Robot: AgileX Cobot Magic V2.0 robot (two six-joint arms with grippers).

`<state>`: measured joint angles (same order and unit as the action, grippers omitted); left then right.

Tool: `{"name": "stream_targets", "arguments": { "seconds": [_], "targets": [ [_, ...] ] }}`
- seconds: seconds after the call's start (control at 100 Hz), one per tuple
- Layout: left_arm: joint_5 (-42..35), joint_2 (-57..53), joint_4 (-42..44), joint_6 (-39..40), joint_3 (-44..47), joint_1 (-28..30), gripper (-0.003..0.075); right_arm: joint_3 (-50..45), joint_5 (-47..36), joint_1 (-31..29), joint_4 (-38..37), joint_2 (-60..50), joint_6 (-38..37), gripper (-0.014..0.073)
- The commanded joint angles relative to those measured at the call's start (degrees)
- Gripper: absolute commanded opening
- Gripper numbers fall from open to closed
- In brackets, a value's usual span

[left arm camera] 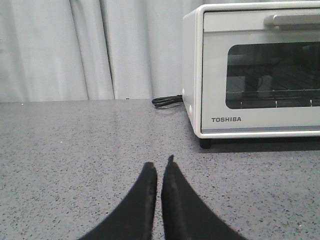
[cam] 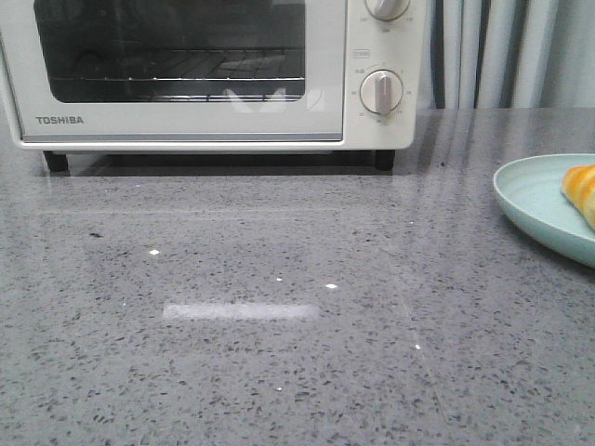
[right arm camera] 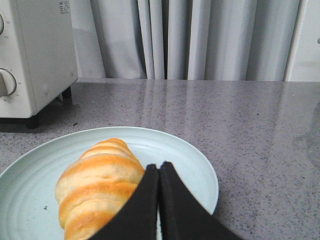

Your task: Put bread in oven

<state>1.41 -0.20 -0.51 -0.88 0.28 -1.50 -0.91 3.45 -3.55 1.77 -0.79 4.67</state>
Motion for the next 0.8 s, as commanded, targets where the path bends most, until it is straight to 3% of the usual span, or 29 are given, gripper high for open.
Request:
{"name": "stream_targets", "arguments": {
  "seconds": [0.0,0.13,0.27,0.32,0.43,0.57,0.79],
  "targets": [
    [-5.4,-1.8,-0.3,0.2,1.3,0.0,-0.002,-0.5,-7.1,-0.3,0.0,-1.1,0.2,-0.0055],
    [-6.2,-1.8,-1.9,0.2,1.3,0.0,-0.002,-0.5,-12.3,-0.3,0.0,-1.1,0.2,-0.0055],
    [-7.6,-1.8,-15.3,0.2,1.3,-0.1,-0.002,-0.5,-17.5,-0.3,0.5,-1.1,-1.3,-0.0055],
    [-9.7,-1.8,-19.4,0.2,1.2,-0.2,-0.002,-0.5,-19.3,-0.3,1.9,-1.1,-5.5,-0.0055],
    [-15.4,-1.8,-19.9,1.3,0.9,-0.2,-0.002,-0.5,-21.3,-0.3,2.8,-1.1,-17.0,-0.0055],
    [-21.2,-1.8,-19.9,5.7,-0.8,-0.3,-0.002,-0.5,-21.9,-0.3,2.8,-1.1,-17.9,-0.0055],
    [-20.5,-1.8,-19.9,6.1,-8.4,-0.3,-0.002,-0.5,-22.7,-0.3,2.9,-1.1,-23.1,-0.0055]
  ]
}}
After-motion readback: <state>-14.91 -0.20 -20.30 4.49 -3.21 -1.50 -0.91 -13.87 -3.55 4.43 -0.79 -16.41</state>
